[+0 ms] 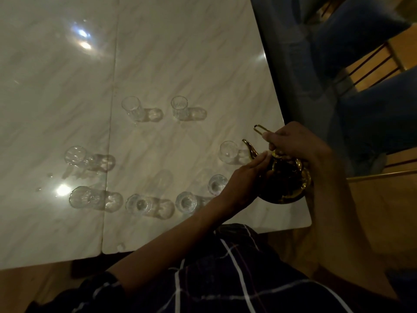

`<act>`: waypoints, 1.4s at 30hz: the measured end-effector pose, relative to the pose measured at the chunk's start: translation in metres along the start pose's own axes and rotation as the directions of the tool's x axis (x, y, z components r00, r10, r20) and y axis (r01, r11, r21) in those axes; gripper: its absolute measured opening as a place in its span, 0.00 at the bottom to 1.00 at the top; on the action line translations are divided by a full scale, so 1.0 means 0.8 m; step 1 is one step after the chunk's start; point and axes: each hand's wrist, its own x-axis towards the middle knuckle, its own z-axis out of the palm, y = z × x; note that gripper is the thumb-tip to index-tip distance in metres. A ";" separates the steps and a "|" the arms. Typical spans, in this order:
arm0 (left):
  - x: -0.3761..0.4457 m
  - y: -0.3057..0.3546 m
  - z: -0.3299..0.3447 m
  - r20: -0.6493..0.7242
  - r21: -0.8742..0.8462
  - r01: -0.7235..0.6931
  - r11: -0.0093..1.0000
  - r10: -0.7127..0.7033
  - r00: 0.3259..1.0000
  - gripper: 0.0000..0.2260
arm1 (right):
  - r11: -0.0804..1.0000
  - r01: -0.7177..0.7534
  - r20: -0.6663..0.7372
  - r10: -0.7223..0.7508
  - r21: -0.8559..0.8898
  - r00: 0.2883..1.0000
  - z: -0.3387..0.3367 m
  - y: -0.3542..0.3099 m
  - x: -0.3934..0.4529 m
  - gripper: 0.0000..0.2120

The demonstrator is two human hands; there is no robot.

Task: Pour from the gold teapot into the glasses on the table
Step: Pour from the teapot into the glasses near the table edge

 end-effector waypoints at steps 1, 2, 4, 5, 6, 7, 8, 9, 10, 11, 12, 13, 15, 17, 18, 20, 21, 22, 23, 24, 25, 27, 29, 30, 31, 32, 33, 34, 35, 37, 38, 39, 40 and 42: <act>-0.001 0.001 -0.001 0.003 0.001 -0.001 1.000 0.001 1.000 0.23 | 1.000 0.001 0.000 -0.001 -0.001 1.000 0.000 0.000 0.000 0.18; -0.002 0.001 -0.002 0.008 0.001 -0.004 1.000 0.004 1.000 0.24 | 1.000 0.002 0.000 -0.002 -0.005 1.000 0.000 -0.001 0.001 0.18; -0.003 0.002 -0.004 0.018 0.000 -0.012 1.000 0.012 1.000 0.26 | 1.000 0.003 0.001 -0.003 -0.023 1.000 -0.001 -0.003 0.001 0.19; -0.004 0.002 -0.004 0.022 0.004 -0.015 1.000 0.015 1.000 0.27 | 1.000 0.003 0.000 -0.003 -0.030 1.000 0.000 -0.004 0.000 0.19; -0.004 0.001 -0.005 0.028 0.013 -0.017 1.000 0.016 0.999 0.27 | 1.000 0.002 0.000 -0.002 -0.031 1.000 0.000 -0.004 0.000 0.19; -0.004 0.001 -0.005 0.034 0.019 -0.016 1.000 0.016 0.999 0.28 | 1.000 0.000 0.001 0.000 -0.030 1.000 0.000 -0.004 0.001 0.18; -0.004 0.000 -0.004 0.040 0.023 -0.016 1.000 0.015 0.999 0.28 | 1.000 -0.004 0.004 0.004 -0.028 1.000 0.000 -0.004 0.001 0.18; -0.003 -0.001 -0.004 0.044 0.023 -0.016 1.000 0.015 0.999 0.28 | 1.000 -0.004 0.006 0.004 -0.029 1.000 0.000 -0.004 0.001 0.18; -0.003 -0.002 -0.003 0.046 0.022 -0.016 1.000 0.015 0.999 0.28 | 1.000 -0.001 0.008 0.001 -0.031 1.000 0.001 -0.004 0.001 0.18; -0.003 -0.002 -0.003 0.047 0.019 -0.013 1.000 0.012 0.999 0.28 | 0.999 0.002 0.006 -0.002 -0.034 1.000 0.000 -0.004 0.001 0.18; -0.003 -0.002 -0.003 0.045 0.013 -0.008 1.000 0.007 0.999 0.27 | 0.999 0.003 0.004 -0.003 -0.036 1.000 0.001 -0.004 0.002 0.19; -0.003 -0.002 -0.003 0.041 0.006 -0.004 1.000 0.004 0.999 0.26 | 0.999 0.002 0.004 -0.002 -0.038 1.000 0.001 -0.004 0.002 0.19; -0.003 -0.002 -0.002 0.027 -0.003 -0.004 1.000 0.004 1.000 0.24 | 0.999 0.002 0.006 -0.002 -0.044 1.000 0.002 -0.003 0.002 0.19; -0.003 -0.002 -0.002 0.019 0.004 -0.004 1.000 0.004 1.000 0.23 | 0.999 0.000 0.004 0.000 -0.040 1.000 0.002 -0.002 0.003 0.19; -0.003 -0.002 -0.002 0.015 0.009 -0.005 1.000 0.005 1.000 0.23 | 0.999 -0.001 0.002 0.001 -0.037 1.000 0.003 -0.002 0.004 0.19; -0.003 -0.001 -0.002 0.008 0.019 -0.005 1.000 0.005 1.000 0.24 | 0.999 -0.005 0.005 0.005 -0.041 1.000 0.003 -0.002 0.005 0.19; -0.003 -0.001 -0.002 0.006 0.026 -0.003 1.000 0.003 1.000 0.24 | 0.999 -0.008 0.008 0.008 -0.042 1.000 0.004 -0.002 0.005 0.19; -0.003 -0.001 -0.003 0.006 0.030 0.000 1.000 0.000 1.000 0.24 | 0.999 -0.012 0.010 0.013 -0.039 1.000 0.004 -0.002 0.006 0.19; -0.003 -0.001 -0.002 0.006 0.030 0.002 1.000 -0.002 1.000 0.25 | 0.999 -0.017 0.010 0.017 -0.035 1.000 0.004 -0.002 0.006 0.18; -0.003 -0.002 -0.002 0.006 0.030 0.003 1.000 -0.003 1.000 0.25 | 0.999 -0.020 0.012 0.020 -0.032 1.000 0.003 -0.002 0.006 0.18; -0.003 -0.002 -0.002 0.005 0.030 0.002 1.000 -0.002 1.000 0.25 | 0.999 -0.021 0.015 0.022 -0.030 1.000 0.003 -0.001 0.006 0.18; -0.003 -0.002 -0.001 0.002 0.030 0.001 1.000 -0.001 1.000 0.26 | 0.999 -0.022 0.020 0.022 -0.024 1.000 0.004 0.000 0.007 0.18; -0.003 -0.001 0.000 0.000 0.033 0.007 0.999 -0.007 1.000 0.25 | 0.999 -0.017 0.022 0.017 -0.030 1.000 0.005 0.000 0.007 0.18; -0.003 0.000 0.000 0.000 0.032 0.012 0.999 -0.012 1.000 0.25 | 0.999 -0.015 0.022 0.016 -0.032 1.000 0.005 0.000 0.007 0.18; -0.003 0.000 0.001 -0.002 0.029 0.015 0.999 -0.015 1.000 0.25 | 0.999 -0.014 0.023 0.015 -0.034 1.000 0.005 0.000 0.007 0.18; -0.003 0.000 0.001 -0.006 0.023 0.014 1.000 -0.014 1.000 0.25 | 0.999 -0.012 0.023 0.013 -0.037 1.000 0.005 0.000 0.007 0.18; -0.003 0.000 0.001 -0.010 0.018 0.011 1.000 -0.011 1.000 0.26 | 0.999 -0.007 0.023 0.008 -0.038 1.000 0.005 -0.001 0.007 0.18; -0.003 0.000 0.001 -0.014 0.014 0.007 1.000 -0.007 1.000 0.26 | 0.999 -0.003 0.021 0.003 -0.035 1.000 0.005 -0.001 0.006 0.18; -0.003 0.000 0.001 -0.019 0.015 0.004 1.000 -0.004 1.000 0.26 | 1.000 0.000 0.019 0.000 -0.029 1.000 0.005 -0.001 0.006 0.18; -0.003 0.001 0.001 -0.031 0.025 -0.001 1.000 0.002 1.000 0.25 | 1.000 0.002 0.019 -0.001 -0.027 1.000 0.006 0.000 0.006 0.18; -0.003 0.001 0.002 -0.037 0.031 0.000 1.000 0.002 0.999 0.25 | 0.999 0.003 0.020 -0.002 -0.033 1.000 0.006 0.000 0.007 0.18; -0.004 0.001 0.001 -0.042 0.034 0.002 0.999 -0.001 0.999 0.26 | 0.999 0.003 0.022 -0.002 -0.039 1.000 0.006 0.000 0.008 0.18; -0.004 0.002 0.001 -0.049 0.035 0.002 0.999 -0.001 0.999 0.26 | 0.999 0.001 0.024 0.000 -0.041 1.000 0.007 0.000 0.009 0.18; -0.005 0.004 -0.001 -0.062 0.030 -0.010 0.999 0.012 0.998 0.25 | 0.999 -0.002 0.025 0.003 -0.043 1.000 0.007 0.000 0.009 0.18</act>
